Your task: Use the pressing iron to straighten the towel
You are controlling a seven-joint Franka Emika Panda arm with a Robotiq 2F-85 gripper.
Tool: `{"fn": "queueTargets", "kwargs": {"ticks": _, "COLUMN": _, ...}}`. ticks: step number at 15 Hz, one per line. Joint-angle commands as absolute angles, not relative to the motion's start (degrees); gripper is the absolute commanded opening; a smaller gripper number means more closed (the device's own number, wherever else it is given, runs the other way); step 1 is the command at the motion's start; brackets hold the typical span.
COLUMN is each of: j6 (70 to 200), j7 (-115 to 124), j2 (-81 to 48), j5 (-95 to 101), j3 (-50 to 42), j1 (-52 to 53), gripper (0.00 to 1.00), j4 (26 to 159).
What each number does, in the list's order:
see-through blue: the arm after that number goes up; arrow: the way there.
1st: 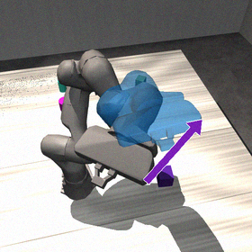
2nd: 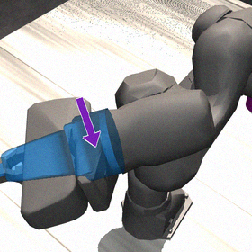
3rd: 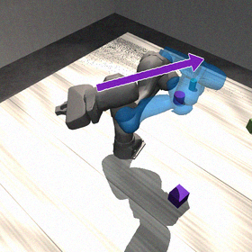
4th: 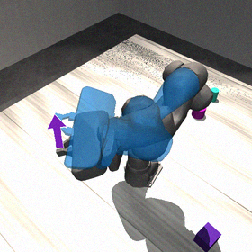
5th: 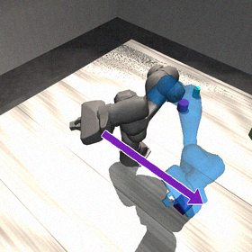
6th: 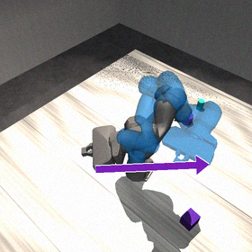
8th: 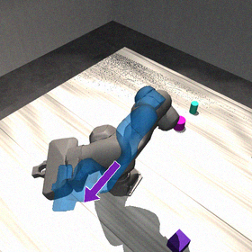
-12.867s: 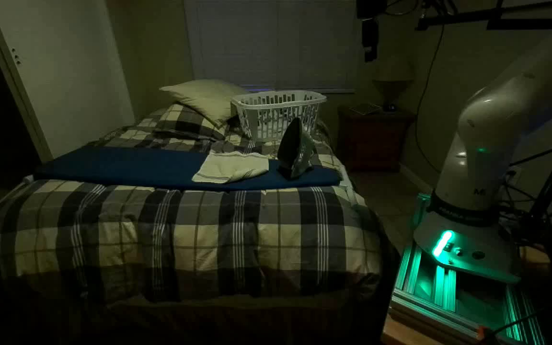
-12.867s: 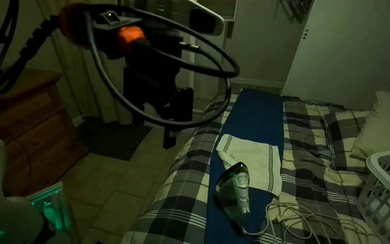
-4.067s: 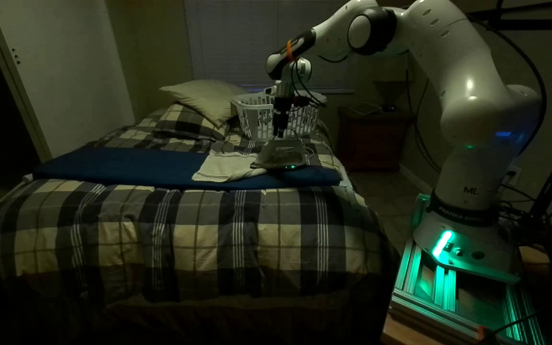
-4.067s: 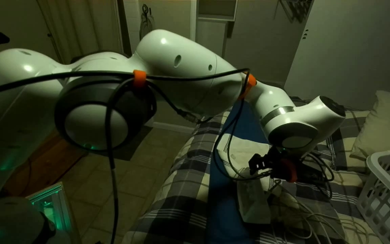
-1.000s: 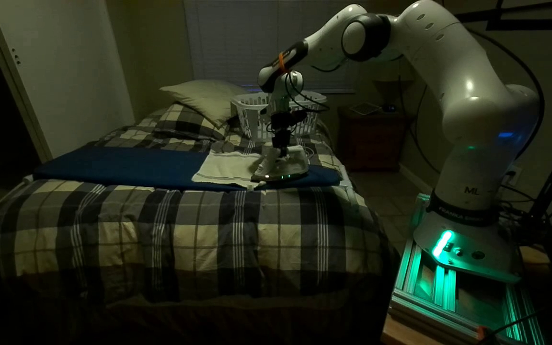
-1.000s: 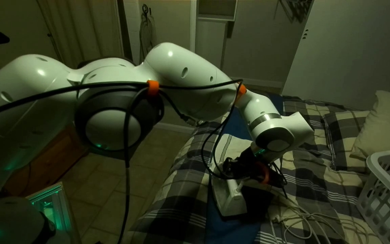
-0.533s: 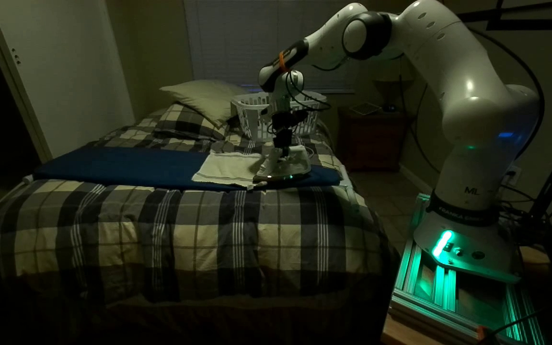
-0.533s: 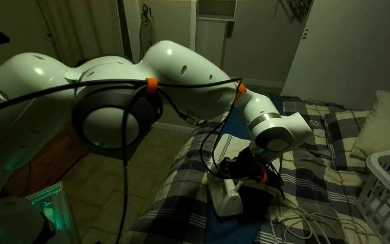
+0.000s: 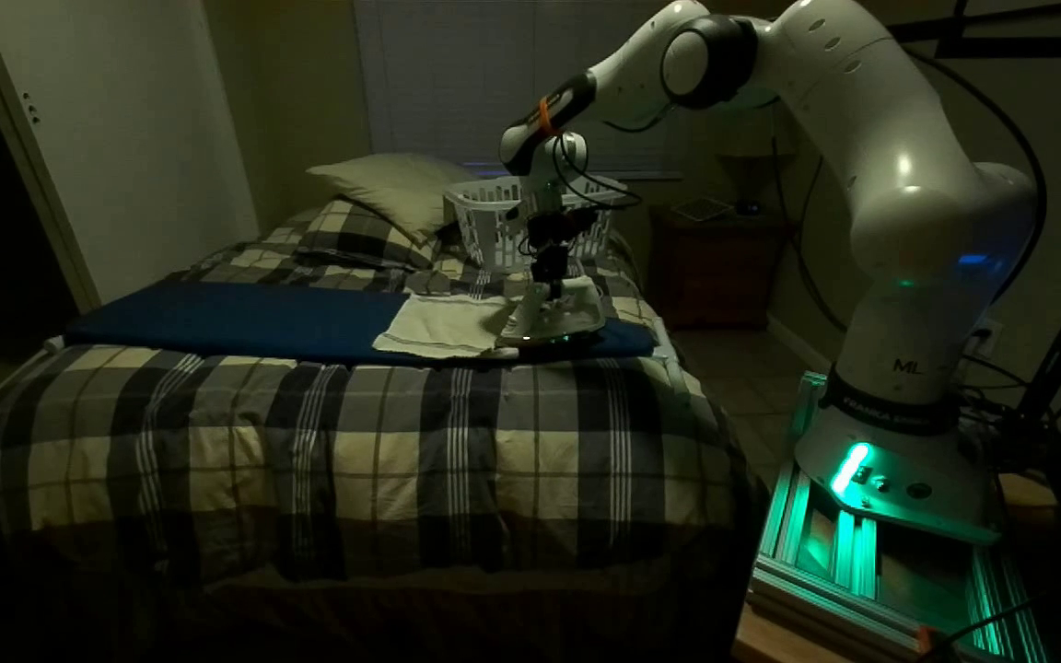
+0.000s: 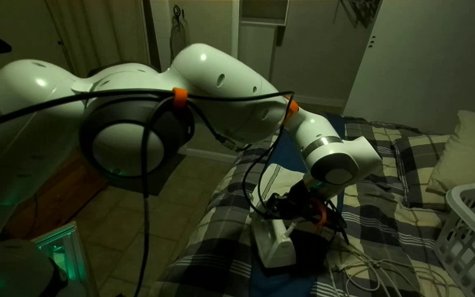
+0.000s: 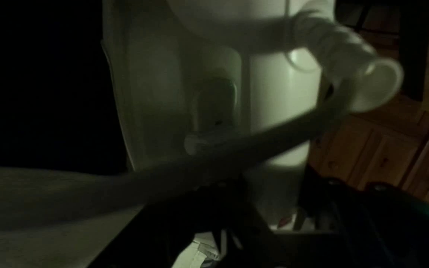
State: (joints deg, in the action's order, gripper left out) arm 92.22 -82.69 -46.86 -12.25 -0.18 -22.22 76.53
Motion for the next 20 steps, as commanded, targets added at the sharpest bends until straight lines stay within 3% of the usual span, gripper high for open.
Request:
{"fn": "queueTargets", "kwargs": {"ticks": 1, "j6": 93.6, "j7": -83.5, "j2": -43.3, "j5": -10.5, "j3": -1.1, "j1": -22.0, "gripper": 0.34, "j4": 79.1}}
{"fn": "queueTargets", "kwargs": {"ticks": 2, "j6": 94.3, "j7": -83.7, "j2": -43.3, "j5": -10.1, "j3": -1.3, "j1": -21.9, "gripper": 0.6, "j4": 79.2}}
{"fn": "queueTargets", "kwargs": {"ticks": 3, "j6": 95.0, "j7": -83.9, "j2": -43.2, "j5": -9.9, "j3": -1.3, "j1": -21.9, "gripper": 0.15, "j4": 79.4}}
{"fn": "queueTargets", "kwargs": {"ticks": 9, "j6": 95.2, "j7": -84.0, "j2": -41.8, "j5": -9.4, "j3": -1.7, "j1": -22.0, "gripper": 0.13, "j4": 79.8}}
{"fn": "queueTargets", "kwargs": {"ticks": 10, "j6": 95.3, "j7": -84.1, "j2": -41.6, "j5": -9.6, "j3": -1.7, "j1": -22.0, "gripper": 0.62, "j4": 80.2}}
{"fn": "queueTargets", "kwargs": {"ticks": 12, "j6": 95.0, "j7": -84.2, "j2": -41.2, "j5": -9.5, "j3": -1.6, "j1": -21.9, "gripper": 0.67, "j4": 80.8}}
{"fn": "queueTargets", "kwargs": {"ticks": 16, "j6": 94.9, "j7": -84.1, "j2": -39.3, "j5": -8.9, "j3": -1.9, "j1": -21.2, "gripper": 0.96, "j4": 82.7}}
{"fn": "queueTargets", "kwargs": {"ticks": 20, "j6": 95.1, "j7": -84.1, "j2": -38.2, "j5": -7.8, "j3": -2.2, "j1": -20.7, "gripper": 1.0, "j4": 84.9}}
